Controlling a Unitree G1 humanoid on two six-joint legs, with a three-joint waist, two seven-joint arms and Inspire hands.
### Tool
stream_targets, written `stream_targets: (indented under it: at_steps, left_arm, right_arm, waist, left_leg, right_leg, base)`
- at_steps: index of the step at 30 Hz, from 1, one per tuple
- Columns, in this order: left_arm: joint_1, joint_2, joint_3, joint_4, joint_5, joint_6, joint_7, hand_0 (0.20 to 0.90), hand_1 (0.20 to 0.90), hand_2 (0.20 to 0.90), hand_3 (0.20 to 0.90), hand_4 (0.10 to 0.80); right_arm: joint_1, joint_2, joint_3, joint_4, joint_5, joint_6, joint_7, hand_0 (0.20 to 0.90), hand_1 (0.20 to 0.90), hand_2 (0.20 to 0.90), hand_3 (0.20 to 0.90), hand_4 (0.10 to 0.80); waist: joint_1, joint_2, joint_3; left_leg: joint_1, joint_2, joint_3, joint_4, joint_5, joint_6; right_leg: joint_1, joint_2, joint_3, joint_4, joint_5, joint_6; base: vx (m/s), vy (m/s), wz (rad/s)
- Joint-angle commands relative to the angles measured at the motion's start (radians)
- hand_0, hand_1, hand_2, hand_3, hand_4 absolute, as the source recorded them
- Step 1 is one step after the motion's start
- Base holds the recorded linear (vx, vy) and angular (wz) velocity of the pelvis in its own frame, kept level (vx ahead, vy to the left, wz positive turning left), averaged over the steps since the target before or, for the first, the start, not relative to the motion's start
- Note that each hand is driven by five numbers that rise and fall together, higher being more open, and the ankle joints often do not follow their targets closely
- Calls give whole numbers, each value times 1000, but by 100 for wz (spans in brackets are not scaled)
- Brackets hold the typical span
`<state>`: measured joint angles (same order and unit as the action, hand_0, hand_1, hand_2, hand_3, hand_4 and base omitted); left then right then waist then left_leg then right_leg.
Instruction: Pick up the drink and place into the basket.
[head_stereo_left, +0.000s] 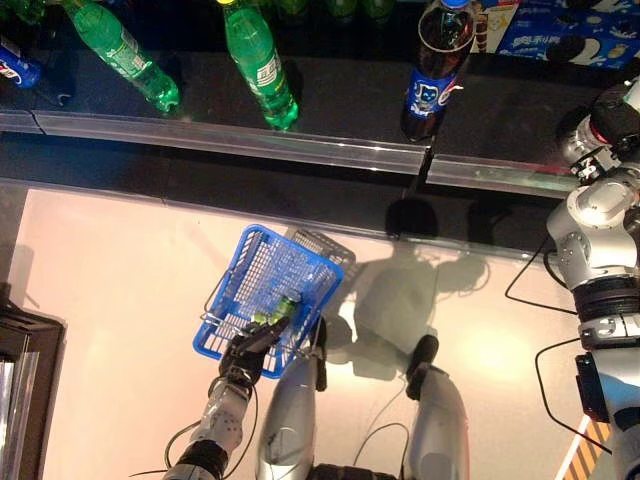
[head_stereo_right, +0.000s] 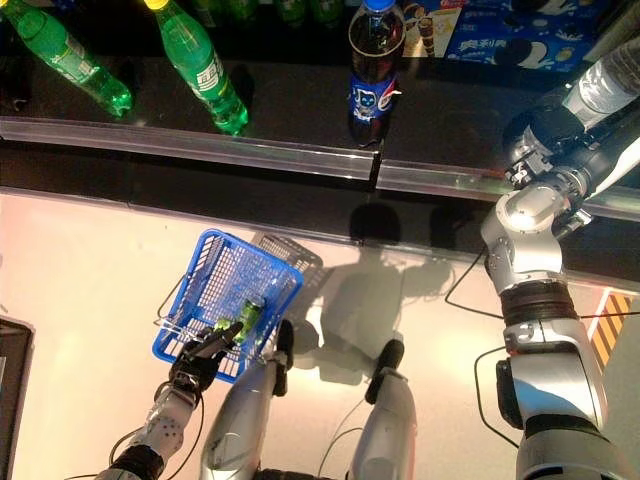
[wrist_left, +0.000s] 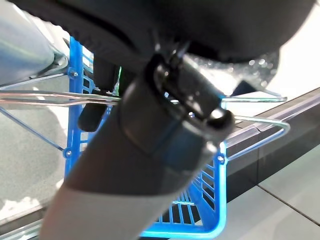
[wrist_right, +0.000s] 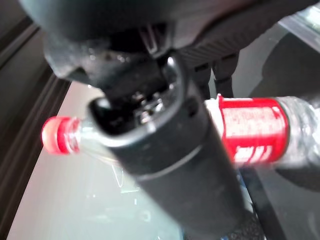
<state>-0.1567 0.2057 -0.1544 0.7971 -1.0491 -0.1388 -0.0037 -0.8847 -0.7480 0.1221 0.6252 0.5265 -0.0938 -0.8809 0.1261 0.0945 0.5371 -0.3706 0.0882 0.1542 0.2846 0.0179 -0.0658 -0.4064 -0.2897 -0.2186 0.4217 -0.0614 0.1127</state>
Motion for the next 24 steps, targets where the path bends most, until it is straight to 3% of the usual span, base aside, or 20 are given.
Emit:
stream_targets:
  at_steps: [1, 2, 3, 4, 5, 6, 16, 17, 20, 21, 23, 24]
  left_arm:
    - [128, 102, -54, -50, -1, -34, -9, 300, 300, 300, 200, 100]
    - [130, 102, -54, -50, -1, -34, -9, 300, 300, 300, 200, 100]
    - [130, 100, -52, -53, -5, -35, -12, 300, 300, 300, 200, 100]
    - [132, 100, -52, -52, -5, -34, -14, 300, 300, 300, 200, 100]
    - [132, 101, -49, -55, -7, -37, -19, 300, 300, 300, 200, 100]
    - [133, 101, -49, -55, -9, -39, -21, 300, 300, 300, 200, 100]
    - [152, 98, -12, -78, -55, -78, -21, 300, 300, 300, 200, 100]
    - [156, 98, 10, -85, -57, -84, -32, 300, 300, 300, 200, 100]
    - [171, 92, 44, -107, -65, -111, -45, 300, 300, 300, 200, 100]
    - [174, 92, 50, -115, -65, -113, -47, 300, 300, 300, 200, 100]
    - [191, 92, 83, -147, -54, -122, -50, 300, 300, 300, 200, 100]
    - [193, 91, 89, -153, -41, -128, -55, 300, 300, 300, 200, 100]
  right_arm:
    - [-164, -160, 31, -53, -39, -81, 16, 300, 300, 300, 200, 100]
    - [-163, -160, 32, -53, -37, -80, 17, 300, 300, 300, 200, 100]
    - [-161, -163, 30, -55, -34, -81, 21, 300, 300, 300, 200, 100]
    - [-159, -162, 31, -55, -33, -81, 23, 300, 300, 300, 200, 100]
    - [-157, -165, 29, -57, -30, -82, 26, 300, 300, 300, 200, 100]
    - [-154, -164, 28, -58, -30, -82, 28, 300, 300, 300, 200, 100]
    - [-78, -164, -23, -163, -68, -94, 72, 300, 300, 300, 200, 100]
    - [-54, -162, -39, -215, -80, -85, 81, 300, 300, 300, 200, 100]
    - [22, -150, -80, -344, -107, -73, 101, 300, 300, 300, 200, 100]
    - [38, -146, -90, -368, -113, -70, 104, 300, 300, 300, 200, 100]
    - [126, -121, -133, -485, -145, -70, 139, 300, 300, 300, 200, 100]
    - [146, -114, -141, -511, -152, -73, 148, 300, 300, 300, 200, 100]
  waist:
    - [17, 16, -17]
    - [17, 16, -17]
    - [15, 17, -17]
    - [15, 17, -17]
    - [15, 17, -17]
    - [15, 17, -17]
    - [9, 11, -17]
    - [6, 8, -17]
    - [-2, -1, -18]
    - [-3, -1, -17]
    - [-10, -9, -25]
    - [-13, -10, -27]
  left_leg:
    - [-27, -52, -17, 92, -58, 46]
    - [-12, -54, -27, 98, -82, 39]
    - [-24, -53, -14, 94, -59, 47]
    - [-9, -55, -24, 100, -84, 39]
    - [-22, -53, -12, 97, -61, 47]
    - [-7, -54, -22, 105, -86, 39]
    - [17, -47, -16, 148, -105, 35]
    - [16, -42, -4, 146, -78, 42]
    - [57, -39, -14, 158, -98, 30]
    - [53, -35, -2, 152, -73, 38]
    - [87, -31, -10, 160, -93, 24]
    - [85, -26, 3, 152, -68, 32]
  right_leg:
    - [1, 63, -79, 27, -13, -67]
    - [11, 64, -66, 38, -37, -56]
    - [1, 61, -78, 31, -15, -68]
    - [12, 63, -65, 40, -39, -57]
    - [4, 60, -79, 34, -18, -69]
    - [17, 62, -67, 44, -42, -59]
    - [47, 48, -77, 90, -71, -70]
    - [53, 46, -94, 84, -55, -86]
    - [94, 51, -81, 106, -92, -81]
    - [93, 49, -95, 98, -72, -94]
    - [130, 51, -84, 110, -104, -84]
    - [130, 49, -98, 101, -84, -96]
  base:
    - [-6, 32, -5]
    - [-9, 37, -1]
    - [69, 21, -1]
    - [-86, 36, 0]
    - [67, 11, 0]
    - [0, 0, 0]
    - [1, 3, 0]
    - [13, 23, 3]
    - [-16, 20, 2]
    - [0, 0, 0]
    - [26, 12, 5]
    - [47, 16, 12]
